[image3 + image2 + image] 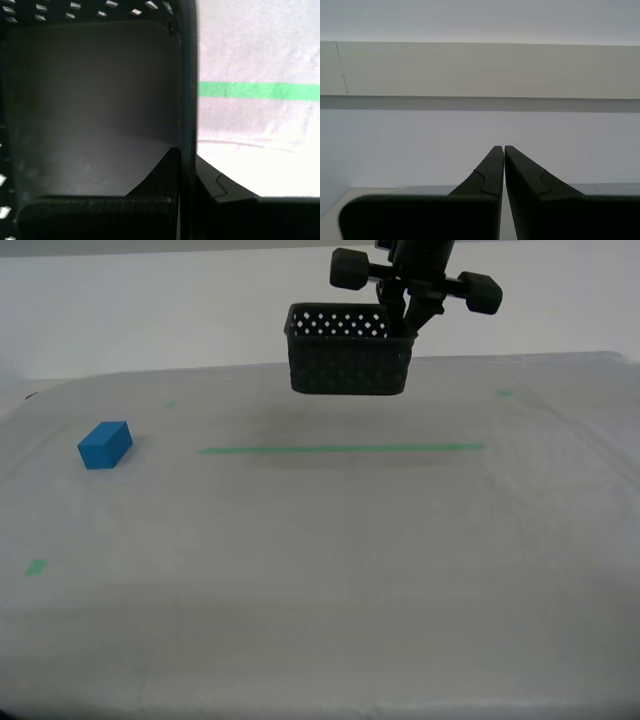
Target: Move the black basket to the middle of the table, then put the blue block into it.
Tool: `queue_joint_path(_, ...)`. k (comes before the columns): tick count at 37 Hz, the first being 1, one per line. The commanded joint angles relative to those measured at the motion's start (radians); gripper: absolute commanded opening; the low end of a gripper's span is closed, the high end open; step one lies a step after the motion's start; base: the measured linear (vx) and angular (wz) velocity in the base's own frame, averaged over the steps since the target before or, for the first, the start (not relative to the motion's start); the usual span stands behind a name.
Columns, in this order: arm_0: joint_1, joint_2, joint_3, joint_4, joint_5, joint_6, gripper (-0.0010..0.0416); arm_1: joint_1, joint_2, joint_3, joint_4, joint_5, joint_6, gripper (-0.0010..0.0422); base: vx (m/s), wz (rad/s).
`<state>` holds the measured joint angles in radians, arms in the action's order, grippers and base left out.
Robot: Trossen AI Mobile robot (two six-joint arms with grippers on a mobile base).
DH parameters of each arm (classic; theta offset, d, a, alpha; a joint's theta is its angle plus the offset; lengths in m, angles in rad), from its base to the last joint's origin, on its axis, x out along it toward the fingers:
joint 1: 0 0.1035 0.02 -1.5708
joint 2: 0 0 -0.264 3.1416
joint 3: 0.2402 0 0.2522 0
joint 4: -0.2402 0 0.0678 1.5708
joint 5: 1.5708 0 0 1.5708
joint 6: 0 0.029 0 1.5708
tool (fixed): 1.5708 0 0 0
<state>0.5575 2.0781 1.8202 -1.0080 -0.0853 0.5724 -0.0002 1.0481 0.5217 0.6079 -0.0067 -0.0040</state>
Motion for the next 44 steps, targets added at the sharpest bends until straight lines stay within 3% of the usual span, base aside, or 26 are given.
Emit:
queue_joint_path(1,0.002,0.021,-0.013,0.025,0.004,0.004,-0.0001,0.000,0.000,0.001,0.000,-0.001,0.002,0.0000,0.000,0.000)
queue_joint_path(19,0.004,0.060,-0.097,0.251,0.041,0.000,-0.0001,0.000,0.000,0.002,-0.001,-0.001,0.001,0.0000,0.000,0.000)
queue_joint_path(33,-0.016,0.060,-0.247,0.454,0.057,-0.005,-0.0001,0.000,0.000,0.002,-0.001,-0.001,0.002,0.0000,0.000,0.000)
queue_joint_path(44,-0.033,0.060,-0.323,0.536,0.080,-0.022,-0.0001,0.000,0.000,0.002,-0.001,0.000,0.001,0.0000,0.000,0.000)
